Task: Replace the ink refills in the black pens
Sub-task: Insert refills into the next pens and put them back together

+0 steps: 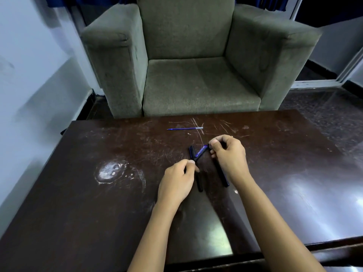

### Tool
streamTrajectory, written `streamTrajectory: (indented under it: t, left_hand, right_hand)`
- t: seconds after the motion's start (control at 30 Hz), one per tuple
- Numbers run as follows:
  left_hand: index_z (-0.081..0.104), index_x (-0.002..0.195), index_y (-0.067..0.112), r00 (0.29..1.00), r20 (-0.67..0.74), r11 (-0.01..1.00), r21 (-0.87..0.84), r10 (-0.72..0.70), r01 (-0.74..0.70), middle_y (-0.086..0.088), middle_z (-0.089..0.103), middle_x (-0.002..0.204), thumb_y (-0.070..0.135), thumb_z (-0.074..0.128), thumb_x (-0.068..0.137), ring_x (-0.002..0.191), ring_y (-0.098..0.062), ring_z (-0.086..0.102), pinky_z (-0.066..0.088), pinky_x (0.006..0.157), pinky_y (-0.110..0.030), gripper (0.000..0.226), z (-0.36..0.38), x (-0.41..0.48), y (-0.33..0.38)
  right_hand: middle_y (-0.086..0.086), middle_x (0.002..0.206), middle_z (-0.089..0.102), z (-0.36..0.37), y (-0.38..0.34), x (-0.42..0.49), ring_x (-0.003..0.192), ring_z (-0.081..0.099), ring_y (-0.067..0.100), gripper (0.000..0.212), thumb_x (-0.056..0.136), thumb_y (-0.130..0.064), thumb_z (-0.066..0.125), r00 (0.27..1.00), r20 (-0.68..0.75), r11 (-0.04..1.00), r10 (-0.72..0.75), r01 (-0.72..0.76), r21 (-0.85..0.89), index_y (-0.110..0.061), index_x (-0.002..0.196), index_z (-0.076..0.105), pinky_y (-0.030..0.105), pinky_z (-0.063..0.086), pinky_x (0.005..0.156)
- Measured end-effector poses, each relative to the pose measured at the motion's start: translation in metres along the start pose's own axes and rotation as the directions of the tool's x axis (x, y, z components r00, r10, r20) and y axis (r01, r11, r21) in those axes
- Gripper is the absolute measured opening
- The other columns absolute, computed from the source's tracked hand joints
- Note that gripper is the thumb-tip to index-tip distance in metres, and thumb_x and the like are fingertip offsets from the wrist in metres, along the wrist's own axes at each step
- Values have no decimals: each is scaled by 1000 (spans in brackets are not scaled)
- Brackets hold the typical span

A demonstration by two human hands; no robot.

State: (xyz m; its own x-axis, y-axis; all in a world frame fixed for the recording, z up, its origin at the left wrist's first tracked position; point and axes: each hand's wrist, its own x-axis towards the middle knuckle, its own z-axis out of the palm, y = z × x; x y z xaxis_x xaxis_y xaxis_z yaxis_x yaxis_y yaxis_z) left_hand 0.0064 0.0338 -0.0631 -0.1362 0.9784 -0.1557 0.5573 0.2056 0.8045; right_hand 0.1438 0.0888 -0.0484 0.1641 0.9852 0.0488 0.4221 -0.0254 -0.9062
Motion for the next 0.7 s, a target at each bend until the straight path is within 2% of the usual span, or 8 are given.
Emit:
streamTrajectory:
  t: [0.1, 0.2, 0.27, 0.37, 0.43, 0.57, 0.63, 0.7]
  left_hand:
    - [64, 87, 32, 999, -25, 999, 32, 31, -30, 8, 62, 77, 36, 39, 98, 72, -14, 59, 48, 67, -35, 28, -3, 2, -5]
    - [63, 93, 36, 997, 7, 994, 68, 80, -81, 10, 64, 79, 39, 41, 98, 70, -13, 60, 50, 64, -36, 23, -3, 1, -5]
    - [63, 92, 37, 997, 25, 996, 60, 72, -73, 11, 65, 82, 38, 41, 98, 71, -12, 62, 54, 66, -37, 23, -2, 1, -5]
    - [64, 88, 35, 999, -9, 999, 26, 40, -40, 8, 64, 75, 36, 40, 97, 58, -13, 56, 49, 60, -33, 26, -3, 2, -7]
    - [66, 92, 32, 999, -39, 1000, -10, 29, -30, 5, 63, 71, 33, 41, 97, 51, -14, 51, 43, 53, -32, 25, -4, 1, -5]
    - [65, 106, 18, 996, -72, 999, 0, 49, -49, -4, 68, 88, 29, 41, 99, 74, -25, 63, 51, 66, -42, 27, -2, 2, -3]
    - [63, 114, 20, 991, -82, 993, 61, 107, -102, -3, 69, 95, 30, 40, 100, 85, -23, 64, 53, 74, -44, 29, -1, 0, -4]
    - [57, 126, 26, 982, -91, 975, 163, 164, -147, 0, 68, 107, 31, 41, 100, 97, -22, 64, 53, 82, -43, 31, -4, -2, -6]
  right_hand:
    - [-1, 72, 68, -3, 2, 2, 63, 64, 8, 10, 88, -28, 64, 988, 149, 999, 33, -35, 10, -19, 86, 66, 23, 53, 67]
    - [-1, 68, 67, -2, 0, 0, 59, 61, 10, 12, 84, -28, 70, 942, 333, 997, 50, -68, 43, -17, 87, 68, 25, 53, 61]
    - [-1, 65, 64, -1, 0, 2, 54, 57, 9, 5, 85, -15, 69, 957, 289, 988, 29, -71, 136, -17, 80, 68, 24, 48, 58]
    - [0, 70, 62, -9, 8, 13, 59, 56, 12, 16, 85, -8, 65, 990, 75, 955, 116, -132, 266, -21, 77, 65, 34, 50, 66]
    - [-2, 76, 64, -17, 12, 16, 68, 59, 14, 12, 81, -13, 69, 992, 64, 990, 111, -115, 76, -23, 79, 64, 36, 51, 71]
    - [-7, 75, 60, -17, 6, 7, 73, 56, 10, 13, 75, -23, 78, 904, 406, 940, 134, 14, -342, -24, 79, 65, 22, 42, 62]
    - [-6, 81, 59, -11, 3, 3, 77, 55, 11, 15, 76, -24, 77, 865, 473, 892, 168, 71, -447, -24, 85, 65, 20, 40, 58]
    - [-1, 94, 64, -9, 1, 3, 85, 57, 13, 18, 80, -23, 74, 885, 441, 882, 150, 83, -465, -22, 96, 65, 21, 41, 65]
